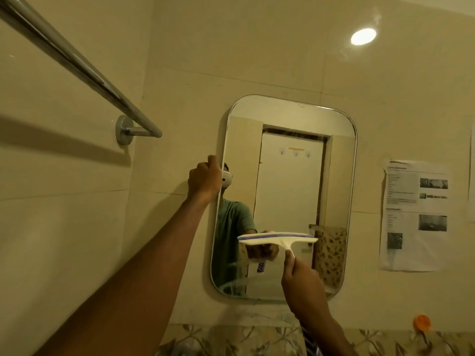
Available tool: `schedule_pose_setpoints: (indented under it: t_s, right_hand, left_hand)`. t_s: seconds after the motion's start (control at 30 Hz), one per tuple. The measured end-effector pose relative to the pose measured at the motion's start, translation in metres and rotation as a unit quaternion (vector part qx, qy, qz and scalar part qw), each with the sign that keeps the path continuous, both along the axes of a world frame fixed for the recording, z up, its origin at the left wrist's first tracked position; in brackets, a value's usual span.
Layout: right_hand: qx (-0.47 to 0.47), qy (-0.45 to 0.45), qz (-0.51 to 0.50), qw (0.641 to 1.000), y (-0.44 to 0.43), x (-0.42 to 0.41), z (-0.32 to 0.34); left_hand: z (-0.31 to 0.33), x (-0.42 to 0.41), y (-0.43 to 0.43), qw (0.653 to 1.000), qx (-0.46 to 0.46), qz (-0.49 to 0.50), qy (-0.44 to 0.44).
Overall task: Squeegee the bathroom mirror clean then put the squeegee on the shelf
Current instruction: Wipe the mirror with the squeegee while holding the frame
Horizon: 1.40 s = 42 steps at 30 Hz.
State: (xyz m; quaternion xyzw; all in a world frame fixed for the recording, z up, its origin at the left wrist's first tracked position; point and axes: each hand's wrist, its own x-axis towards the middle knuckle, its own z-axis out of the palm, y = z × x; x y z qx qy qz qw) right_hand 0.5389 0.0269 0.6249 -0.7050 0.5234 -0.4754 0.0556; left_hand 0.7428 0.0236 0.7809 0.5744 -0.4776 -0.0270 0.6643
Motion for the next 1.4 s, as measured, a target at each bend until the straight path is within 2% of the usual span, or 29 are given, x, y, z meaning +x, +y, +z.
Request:
schedule_pose_setpoints:
  t_s: [0.1, 0.17, 0.27, 0.33, 0.43, 0.53, 0.6, 0.67, 0.77, 0.87, 1.07, 1.17, 1.23, 1.4]
  right_hand:
    - [-0.038, -0.026, 0.042, 0.998, 0.010, 0.001, 0.026]
    - [-0.085, -0.059, 0.084, 0.991, 0.011, 0.011, 0.067]
    - [-0.120, -0.047, 0.098, 0.987, 0.004, 0.033, 0.116]
    - [-0.123, -0.042, 0.102, 0.986, -0.001, 0.042, 0.108]
    - [-0.080, -0.036, 0.106, 0.990, -0.005, 0.042, 0.041]
    - [-0.035, 0.018, 0.079, 0.996, -0.003, 0.033, -0.012]
    - [-0.024, 0.022, 0.089, 0.996, 0.001, 0.022, -0.015]
    - [-0.043, -0.026, 0.096, 0.994, -0.001, 0.006, 0.003]
    - [-0.108, -0.100, 0.052, 0.988, -0.021, -0.026, 0.052]
    - [-0.109, -0.121, 0.023, 0.986, -0.041, -0.055, 0.070]
    - [-0.025, -0.116, -0.018, 0.993, -0.038, -0.048, -0.039]
    - [0.014, -0.099, -0.029, 0.995, -0.029, -0.049, -0.062]
    - [0.012, -0.125, 0.000, 0.992, -0.028, -0.056, -0.045]
    - [-0.084, -0.156, 0.017, 0.984, -0.045, -0.082, 0.049]
  left_hand:
    - [-0.011, 0.001, -0.001, 1.000, -0.007, -0.016, 0.010]
    - [-0.011, 0.002, -0.002, 0.997, -0.026, -0.043, 0.050]
    - [-0.009, 0.004, -0.001, 0.995, -0.028, -0.064, 0.076]
    - [-0.008, 0.005, 0.002, 0.994, -0.026, -0.069, 0.085]
    - [-0.008, 0.006, 0.002, 0.992, -0.023, -0.080, 0.096]
    - [-0.013, 0.005, 0.003, 0.991, -0.023, -0.086, 0.096]
    - [-0.019, 0.004, 0.002, 0.992, -0.025, -0.083, 0.089]
    - [-0.024, 0.007, -0.004, 0.994, -0.020, -0.072, 0.083]
    - [-0.028, 0.008, -0.006, 0.998, -0.015, -0.041, 0.054]
    - [-0.039, 0.005, -0.006, 1.000, -0.008, -0.023, 0.017]
    - [-0.055, 0.009, -0.011, 0.999, -0.025, -0.011, 0.030]
    - [-0.055, 0.006, -0.010, 0.999, -0.026, -0.010, 0.029]
    - [-0.056, 0.006, -0.008, 0.999, -0.030, -0.005, 0.027]
    - [-0.059, 0.005, -0.010, 0.999, -0.032, 0.001, 0.022]
